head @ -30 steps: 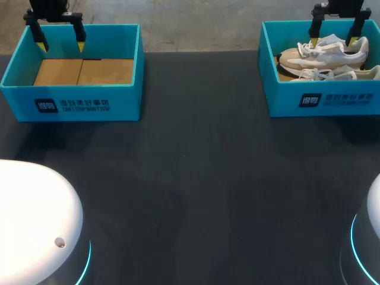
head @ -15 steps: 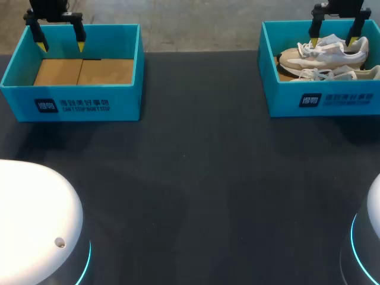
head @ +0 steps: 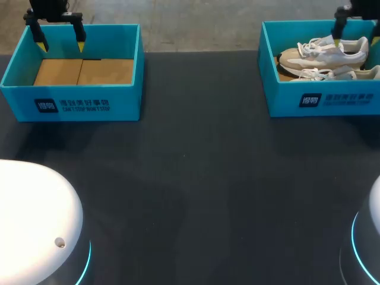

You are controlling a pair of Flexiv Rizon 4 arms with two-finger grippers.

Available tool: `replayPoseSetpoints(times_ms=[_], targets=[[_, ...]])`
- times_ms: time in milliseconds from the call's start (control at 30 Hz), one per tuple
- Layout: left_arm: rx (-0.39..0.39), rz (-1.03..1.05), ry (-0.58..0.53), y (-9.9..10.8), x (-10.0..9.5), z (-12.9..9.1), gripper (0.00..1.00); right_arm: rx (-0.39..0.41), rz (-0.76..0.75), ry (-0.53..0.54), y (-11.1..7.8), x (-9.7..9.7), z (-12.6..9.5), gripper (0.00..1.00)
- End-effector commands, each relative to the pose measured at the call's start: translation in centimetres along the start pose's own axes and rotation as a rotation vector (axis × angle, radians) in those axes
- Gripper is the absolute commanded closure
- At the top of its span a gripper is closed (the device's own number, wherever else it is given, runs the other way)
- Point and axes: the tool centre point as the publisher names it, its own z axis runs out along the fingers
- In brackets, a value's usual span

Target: Take the shoe out of the shoebox, open the shoe tongue, remove and reinsert the insole, then place the shoe into the shoebox

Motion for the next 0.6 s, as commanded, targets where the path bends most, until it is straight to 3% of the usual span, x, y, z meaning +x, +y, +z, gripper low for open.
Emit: replayPoseSetpoints(times_ms=[33,400,600], targets=[[-0.001,0.000,-0.001,0.0,0.0,0.0,0.00,0.001,0.000,0.023,-0.2,-1.8,1.9,0.00],[-0.001,0.000,-0.001,0.0,0.0,0.0,0.00,0.047,0.031,0.004,0.8,-6.2,7.2,0.00],[-0.001,0.000,-0.001,0.0,0.0,0.0,0.00,0.020,0.043,-0.005,1.9,-7.8,9.1,0.00]])
